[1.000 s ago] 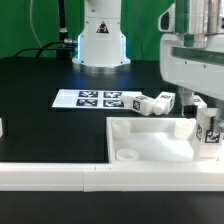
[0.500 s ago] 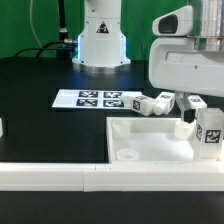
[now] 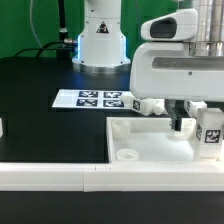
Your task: Assemble one leg
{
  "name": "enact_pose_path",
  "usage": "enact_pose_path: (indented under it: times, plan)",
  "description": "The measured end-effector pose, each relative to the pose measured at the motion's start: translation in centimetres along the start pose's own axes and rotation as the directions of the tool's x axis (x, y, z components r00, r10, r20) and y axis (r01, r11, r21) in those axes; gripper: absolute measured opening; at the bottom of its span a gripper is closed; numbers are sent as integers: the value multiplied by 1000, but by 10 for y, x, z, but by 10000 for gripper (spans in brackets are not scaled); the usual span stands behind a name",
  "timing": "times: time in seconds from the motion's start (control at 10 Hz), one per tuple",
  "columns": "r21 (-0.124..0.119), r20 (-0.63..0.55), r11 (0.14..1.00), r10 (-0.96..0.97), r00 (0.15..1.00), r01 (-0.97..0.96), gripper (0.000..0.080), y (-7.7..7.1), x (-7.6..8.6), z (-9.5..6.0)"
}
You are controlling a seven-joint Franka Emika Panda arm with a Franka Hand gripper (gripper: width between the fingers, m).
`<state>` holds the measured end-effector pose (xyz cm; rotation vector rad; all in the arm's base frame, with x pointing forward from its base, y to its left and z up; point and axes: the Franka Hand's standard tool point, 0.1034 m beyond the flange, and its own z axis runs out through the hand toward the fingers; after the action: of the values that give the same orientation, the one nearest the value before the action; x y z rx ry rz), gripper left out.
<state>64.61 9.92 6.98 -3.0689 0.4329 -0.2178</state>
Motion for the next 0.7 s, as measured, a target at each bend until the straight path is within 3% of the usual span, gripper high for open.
enact_pose_path:
  times: [0.1,0.2,0.3,0.5,0.7]
  plan:
    - [1,0,997,80,997,-80,426,0,0,0]
    - [1,0,992,126,992,-126,426,0,0,0]
    - [1,1,977,212,977,-212,285,0,0,0]
    - [1,3,928,371,928,-371,285,-1,-1,0]
    - [-1,15,788,616,788,-616,285,0,-2,1]
